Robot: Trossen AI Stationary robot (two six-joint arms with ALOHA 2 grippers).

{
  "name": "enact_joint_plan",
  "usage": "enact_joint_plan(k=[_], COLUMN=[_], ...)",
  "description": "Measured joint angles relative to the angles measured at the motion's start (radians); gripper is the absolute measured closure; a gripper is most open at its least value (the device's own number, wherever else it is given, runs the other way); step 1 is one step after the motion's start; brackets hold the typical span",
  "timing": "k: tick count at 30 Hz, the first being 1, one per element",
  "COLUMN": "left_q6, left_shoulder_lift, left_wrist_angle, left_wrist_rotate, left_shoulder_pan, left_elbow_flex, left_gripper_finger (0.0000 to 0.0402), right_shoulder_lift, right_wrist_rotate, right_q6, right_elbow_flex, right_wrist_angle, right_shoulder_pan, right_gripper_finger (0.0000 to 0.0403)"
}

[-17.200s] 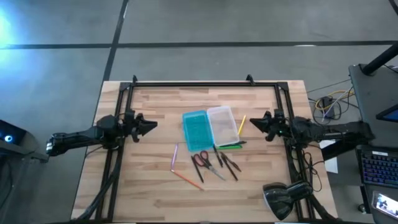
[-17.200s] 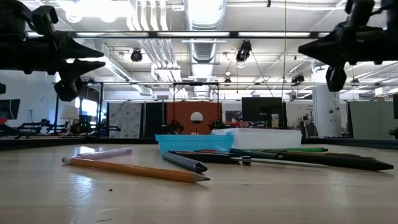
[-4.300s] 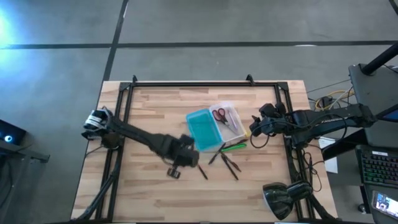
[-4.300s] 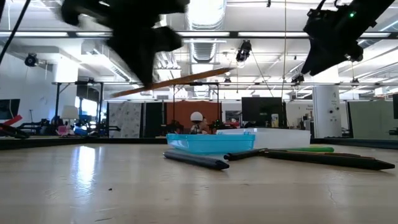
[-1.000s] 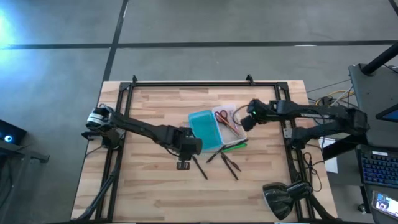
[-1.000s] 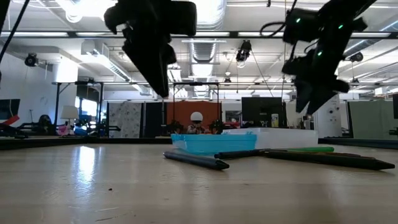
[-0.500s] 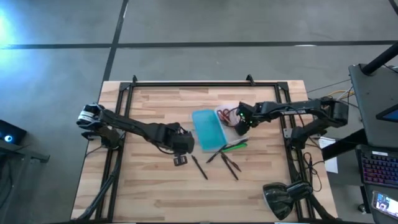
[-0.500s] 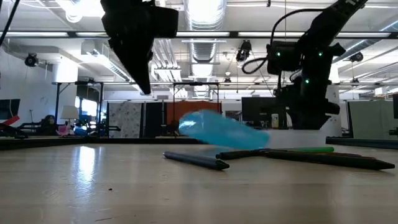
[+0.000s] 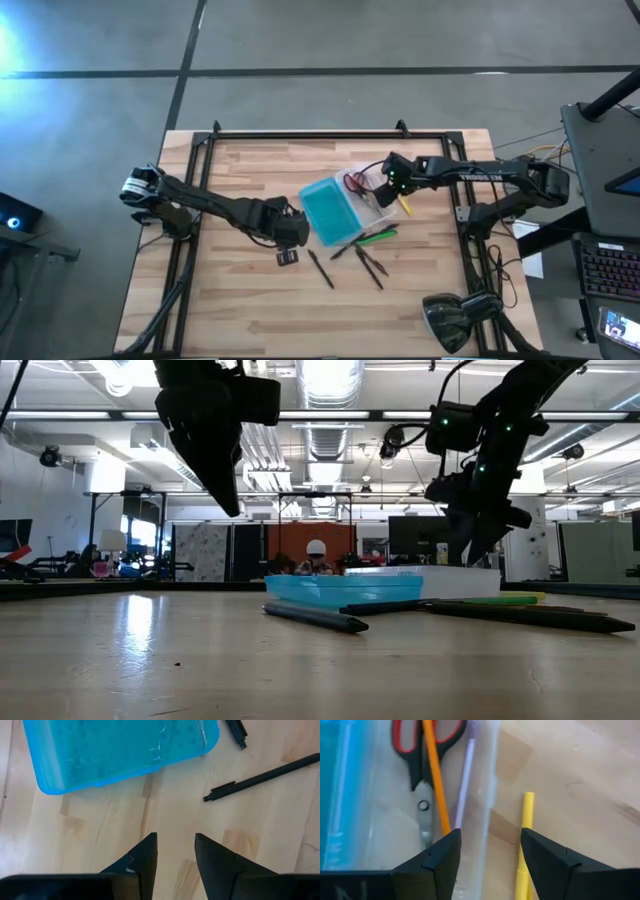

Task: Pick & place school supplies into a supply box
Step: Adjust the blue supply box

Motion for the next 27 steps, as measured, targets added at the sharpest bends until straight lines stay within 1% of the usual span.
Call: enact_joint_plan(k=[3,7,11,14,18,23,27], left_q6=[0.000,-0.001,0.000,0.000,0.001,0.002,0.002], left_shoulder_lift=[0.000,0.000,0.001,0.001,0.001,0.002,0.002], left_wrist_angle=[0.000,0.001,0.001,0.003,0.003,0.003,0.003], left_wrist_rotate=[0.000,-0.012,-0.024,-0.027,-0.028,-0.028,-0.028], left_shoulder_pan=[0.000,0.000,0.000,0.000,0.000,0.000,0.000], left_elbow_flex=[0.000,-0.001,-0.001,-0.001,-0.001,-0.001,-0.001], left_gripper_finger=[0.0287,0.0287,0.0287,0.0287,0.0287,0.0287,0.0287], right_shoulder_lift=[0.002,0.011,0.057,0.101,0.138,0.166,0.211], right_wrist_rotate=[-0.002,0.016,0.036,0.033,-0.030,-0.115,-0.124], right_q6=[-0.004,-0.008,-0.022,-0.033,-0.044,-0.051,-0.073], right_elbow_flex=[-0.001,-0.013,-0.032,-0.036,-0.027,0.008,0.051], right_wrist_angle=[0.001,0.001,0.001,0.015,0.067,0.164,0.179], right_shoulder_pan=[-0.008,-0.013,-0.013,-0.012,-0.004,0.014,0.015], right_gripper_finger=[0.0230,0.0273,0.0314,0.0337,0.0353,0.0359,0.0356])
